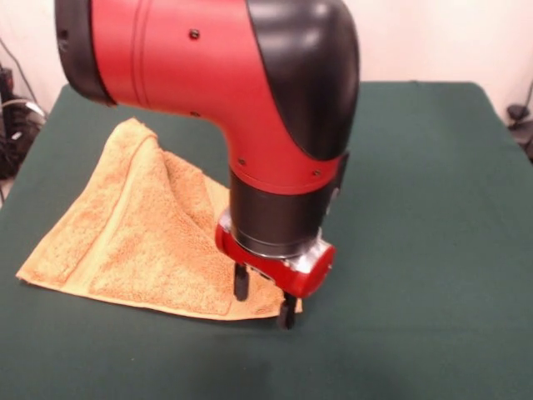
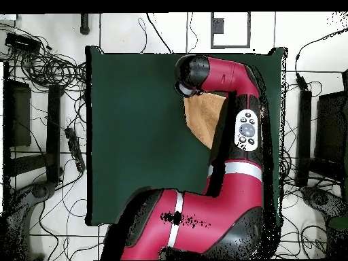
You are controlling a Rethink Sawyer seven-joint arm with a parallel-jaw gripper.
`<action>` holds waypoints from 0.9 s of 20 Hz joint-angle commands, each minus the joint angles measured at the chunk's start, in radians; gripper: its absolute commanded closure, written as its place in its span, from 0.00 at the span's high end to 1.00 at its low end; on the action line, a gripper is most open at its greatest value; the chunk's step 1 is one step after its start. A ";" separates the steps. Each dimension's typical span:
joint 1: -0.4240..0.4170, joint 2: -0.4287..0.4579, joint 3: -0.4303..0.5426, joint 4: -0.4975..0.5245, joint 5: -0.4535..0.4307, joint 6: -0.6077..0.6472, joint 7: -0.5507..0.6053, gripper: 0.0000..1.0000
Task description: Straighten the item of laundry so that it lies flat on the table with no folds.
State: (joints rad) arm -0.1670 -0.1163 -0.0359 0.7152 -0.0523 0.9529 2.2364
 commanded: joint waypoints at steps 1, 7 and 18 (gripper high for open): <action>0.022 -0.048 0.007 0.187 0.040 0.022 0.194 1.00; 0.044 -0.063 -0.008 0.218 0.057 0.019 0.231 1.00; 0.050 -0.061 -0.007 0.326 0.080 -0.087 0.260 1.00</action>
State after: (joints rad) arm -0.1648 -0.2027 -0.0663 0.8362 -0.0102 0.9441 2.2364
